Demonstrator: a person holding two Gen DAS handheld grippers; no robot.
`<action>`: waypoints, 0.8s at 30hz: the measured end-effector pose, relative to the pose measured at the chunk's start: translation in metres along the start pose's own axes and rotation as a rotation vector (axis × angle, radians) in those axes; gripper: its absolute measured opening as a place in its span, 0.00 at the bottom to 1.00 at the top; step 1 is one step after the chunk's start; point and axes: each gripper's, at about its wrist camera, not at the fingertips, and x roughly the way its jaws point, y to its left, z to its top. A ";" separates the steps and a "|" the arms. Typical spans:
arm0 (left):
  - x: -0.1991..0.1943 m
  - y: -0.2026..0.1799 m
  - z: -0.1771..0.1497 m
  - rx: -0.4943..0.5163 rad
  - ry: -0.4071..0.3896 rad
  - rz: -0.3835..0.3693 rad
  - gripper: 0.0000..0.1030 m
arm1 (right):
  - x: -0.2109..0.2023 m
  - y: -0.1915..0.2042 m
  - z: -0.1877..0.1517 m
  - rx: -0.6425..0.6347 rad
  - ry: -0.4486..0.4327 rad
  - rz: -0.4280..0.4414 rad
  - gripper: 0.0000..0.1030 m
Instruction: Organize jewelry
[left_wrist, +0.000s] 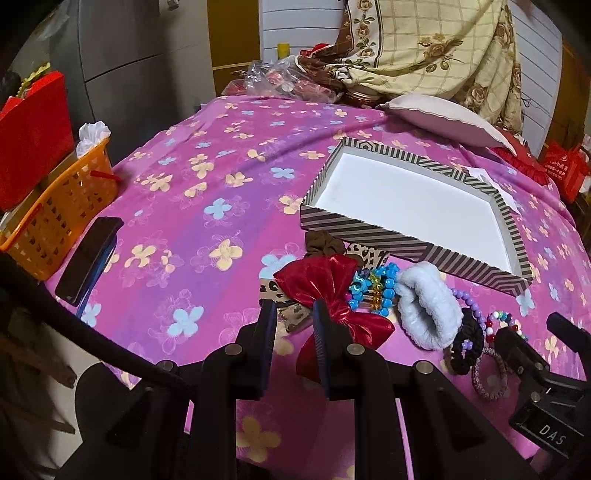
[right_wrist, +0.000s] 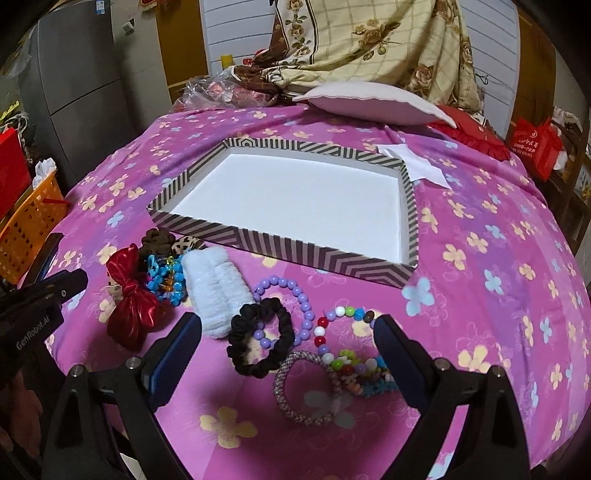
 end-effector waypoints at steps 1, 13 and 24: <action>0.000 0.000 -0.001 0.002 0.002 -0.001 0.40 | -0.001 0.000 0.001 0.000 0.001 0.003 0.94; -0.002 -0.003 -0.005 -0.002 0.008 -0.005 0.40 | -0.005 0.004 0.001 0.002 -0.006 0.025 0.94; -0.001 -0.002 -0.006 -0.001 0.009 -0.007 0.40 | -0.005 0.004 0.001 0.001 0.000 0.034 0.94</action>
